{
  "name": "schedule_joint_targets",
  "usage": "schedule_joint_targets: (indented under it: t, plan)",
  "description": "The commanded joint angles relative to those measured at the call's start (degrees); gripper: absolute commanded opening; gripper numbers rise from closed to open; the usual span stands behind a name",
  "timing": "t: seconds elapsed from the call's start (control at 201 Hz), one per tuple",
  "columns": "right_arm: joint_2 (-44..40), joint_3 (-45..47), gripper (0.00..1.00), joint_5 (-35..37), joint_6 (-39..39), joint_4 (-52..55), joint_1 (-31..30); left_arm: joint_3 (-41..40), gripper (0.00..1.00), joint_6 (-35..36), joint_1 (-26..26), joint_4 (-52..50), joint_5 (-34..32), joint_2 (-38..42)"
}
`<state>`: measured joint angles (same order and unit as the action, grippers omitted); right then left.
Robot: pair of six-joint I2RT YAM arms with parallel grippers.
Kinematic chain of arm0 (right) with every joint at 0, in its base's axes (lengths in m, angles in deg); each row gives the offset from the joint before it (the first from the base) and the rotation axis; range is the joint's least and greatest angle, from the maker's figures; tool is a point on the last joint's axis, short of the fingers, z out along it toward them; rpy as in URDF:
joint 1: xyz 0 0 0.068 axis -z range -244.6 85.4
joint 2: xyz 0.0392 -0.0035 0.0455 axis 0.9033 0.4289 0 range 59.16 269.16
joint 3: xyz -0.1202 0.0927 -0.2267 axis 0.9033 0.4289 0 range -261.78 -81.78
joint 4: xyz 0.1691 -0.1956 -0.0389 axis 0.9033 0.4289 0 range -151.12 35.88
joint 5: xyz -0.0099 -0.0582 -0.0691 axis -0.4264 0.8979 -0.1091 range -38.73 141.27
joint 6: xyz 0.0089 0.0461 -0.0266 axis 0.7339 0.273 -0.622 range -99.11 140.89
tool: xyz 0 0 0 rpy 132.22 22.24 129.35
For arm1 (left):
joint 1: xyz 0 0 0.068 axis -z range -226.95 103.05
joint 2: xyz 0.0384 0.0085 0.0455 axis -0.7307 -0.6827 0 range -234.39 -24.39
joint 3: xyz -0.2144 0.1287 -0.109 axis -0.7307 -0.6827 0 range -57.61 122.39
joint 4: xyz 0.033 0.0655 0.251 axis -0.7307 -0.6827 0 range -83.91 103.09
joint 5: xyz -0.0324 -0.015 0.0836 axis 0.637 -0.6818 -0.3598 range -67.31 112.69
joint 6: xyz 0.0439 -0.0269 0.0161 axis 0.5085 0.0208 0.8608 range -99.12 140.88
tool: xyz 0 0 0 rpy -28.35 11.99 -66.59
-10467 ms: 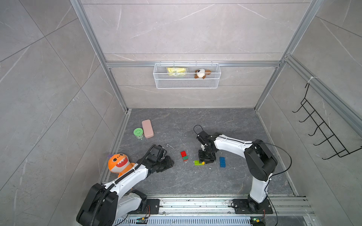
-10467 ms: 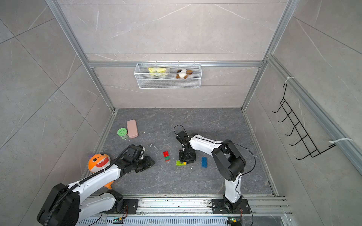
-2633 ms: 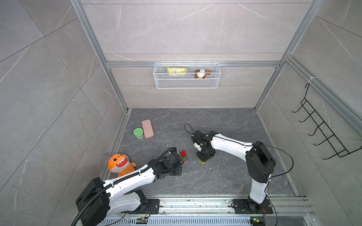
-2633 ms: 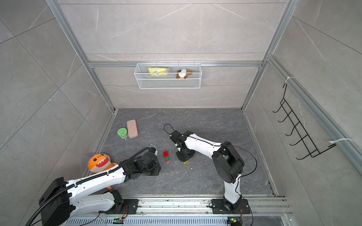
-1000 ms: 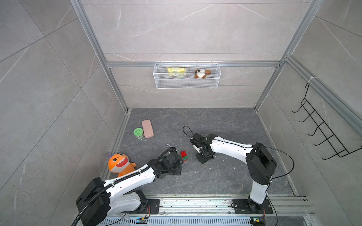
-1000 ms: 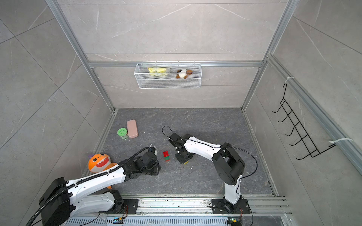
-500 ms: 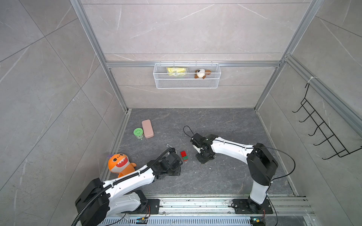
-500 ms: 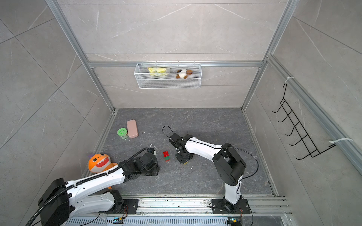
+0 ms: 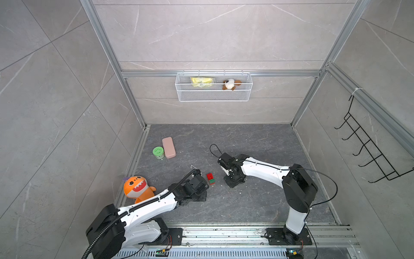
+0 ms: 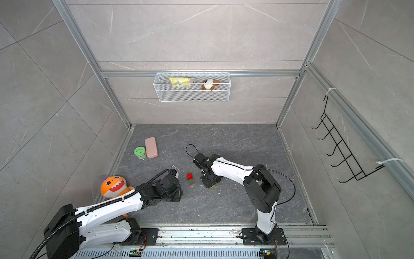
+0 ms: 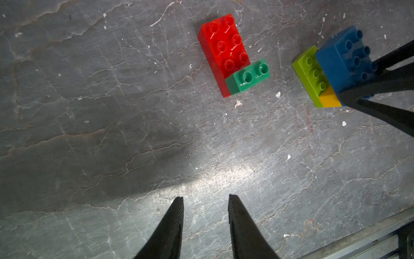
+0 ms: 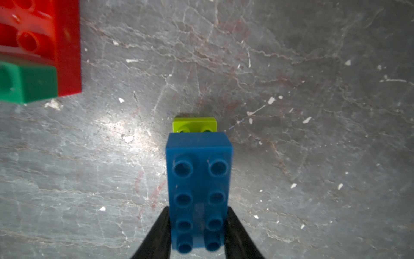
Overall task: Assemble the number 5 with lego
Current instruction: Assemble the lego brick with the lego brick, then pick up the lego brick from the center of the board.
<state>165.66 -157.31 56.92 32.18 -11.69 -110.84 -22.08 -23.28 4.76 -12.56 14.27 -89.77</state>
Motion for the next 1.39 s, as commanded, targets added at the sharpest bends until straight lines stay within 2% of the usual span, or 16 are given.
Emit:
schedule_joint_targets:
  t: [0.0,0.294,0.756,0.761,0.771,0.776,0.796,0.975,1.388]
  plan:
    - [0.5,0.8,0.44,0.8,1.4,1.2,-0.4,0.3,0.38,-0.5,-0.5,0.1,-0.3,0.8]
    - [-1.3,-0.3,0.53,1.2,2.2,1.8,-0.5,0.5,0.38,-0.4,-0.5,0.0,-0.3,0.9]
    - [-2.2,-5.7,0.74,0.3,3.0,4.9,-0.4,0.4,0.39,-0.2,-0.9,0.6,0.6,0.6]
    - [-2.2,-5.7,0.77,0.3,3.0,5.0,-0.4,0.4,0.39,-0.2,-0.9,0.6,0.6,0.6]
    - [-2.1,-5.8,0.92,0.2,3.0,5.0,-0.4,0.4,0.38,-0.2,-0.9,0.6,0.6,0.6]
    - [-2.1,-5.9,0.96,0.2,3.1,5.0,-0.4,0.4,0.39,-0.2,-0.9,0.6,0.7,0.6]
    - [-2.0,-6.2,0.99,0.1,3.2,5.0,-0.4,0.3,0.39,-0.2,-0.9,0.7,0.7,0.5]
    - [0.4,-9.1,1.00,-0.7,3.0,5.1,-0.4,0.4,0.39,-0.2,-0.9,0.9,0.8,0.5]
    - [9.0,-12.9,0.94,-1.1,2.8,4.8,0.7,-0.4,0.39,-0.5,-0.9,0.9,0.4,1.0]
